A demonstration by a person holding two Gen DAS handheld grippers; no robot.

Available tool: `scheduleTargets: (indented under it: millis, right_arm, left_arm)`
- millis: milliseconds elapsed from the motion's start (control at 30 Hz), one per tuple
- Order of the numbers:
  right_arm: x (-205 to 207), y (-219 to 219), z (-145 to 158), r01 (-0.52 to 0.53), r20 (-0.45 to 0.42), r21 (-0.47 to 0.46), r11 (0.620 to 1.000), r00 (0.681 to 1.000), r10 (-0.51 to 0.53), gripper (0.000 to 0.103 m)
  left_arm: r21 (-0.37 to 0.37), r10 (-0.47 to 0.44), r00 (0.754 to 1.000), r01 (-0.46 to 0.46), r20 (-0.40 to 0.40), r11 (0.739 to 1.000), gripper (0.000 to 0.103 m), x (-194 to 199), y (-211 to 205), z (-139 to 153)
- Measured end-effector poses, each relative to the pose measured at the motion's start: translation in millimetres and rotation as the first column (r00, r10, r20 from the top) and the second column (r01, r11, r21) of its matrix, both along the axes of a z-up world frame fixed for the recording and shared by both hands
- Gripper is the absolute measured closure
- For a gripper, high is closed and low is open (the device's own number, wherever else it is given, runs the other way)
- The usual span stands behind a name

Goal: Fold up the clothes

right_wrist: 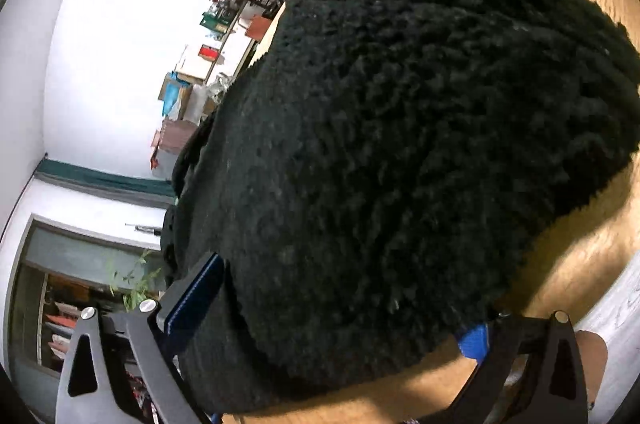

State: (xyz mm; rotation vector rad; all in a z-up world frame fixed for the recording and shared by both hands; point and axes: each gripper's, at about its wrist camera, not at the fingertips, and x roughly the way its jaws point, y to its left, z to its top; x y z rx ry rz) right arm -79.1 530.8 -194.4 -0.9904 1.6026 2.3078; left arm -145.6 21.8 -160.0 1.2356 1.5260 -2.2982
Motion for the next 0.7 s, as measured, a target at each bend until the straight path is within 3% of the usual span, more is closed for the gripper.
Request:
scheduleTargets:
  millis: [133,300,467,533,633,700]
  right_arm:
    - [3.0,5.8,9.9,0.003,0.018,0.073,0.997,1.000,-0.004,0.035]
    - [-17.8,8.3,51.8,-0.037,0.028,0.314,0.949,0.999,0.030,0.044]
    - [-42.9,18.8,59.5,-0.035,0.081,0.360,0.932,0.997,0.006,0.043]
    - [-43.8,18.9,56.2,-0.035,0.105,0.345,0.938,0.995,-0.001,0.031]
    - [-26.5,2.0,46.8,-0.074,0.108,0.259,0.963,0.993,0.048,0.016]
    - [-12.2,-12.5,39.7,-0.110,0.099,0.185,0.976,0.991,0.093,0.016]
  left_arm:
    - [0.067,0.000,1.000,0.002,-0.031,0.998,0.024,1.0,-2.2,-4.3]
    - [0.094,-0.131,0.990,0.136,-0.057,0.986,0.024,-10.1,10.5,-2.1]
    - [0.137,-0.165,0.984,0.172,-0.062,0.976,0.024,-13.1,24.9,-0.7]
    - [0.142,-0.145,0.988,0.151,-0.053,0.978,0.023,-12.4,26.5,-2.3]
    - [0.163,-0.123,0.991,0.129,-0.047,0.978,0.023,-13.5,23.6,-7.4]
    - [0.188,-0.110,0.993,0.118,-0.053,0.975,0.023,-14.1,19.7,-10.3]
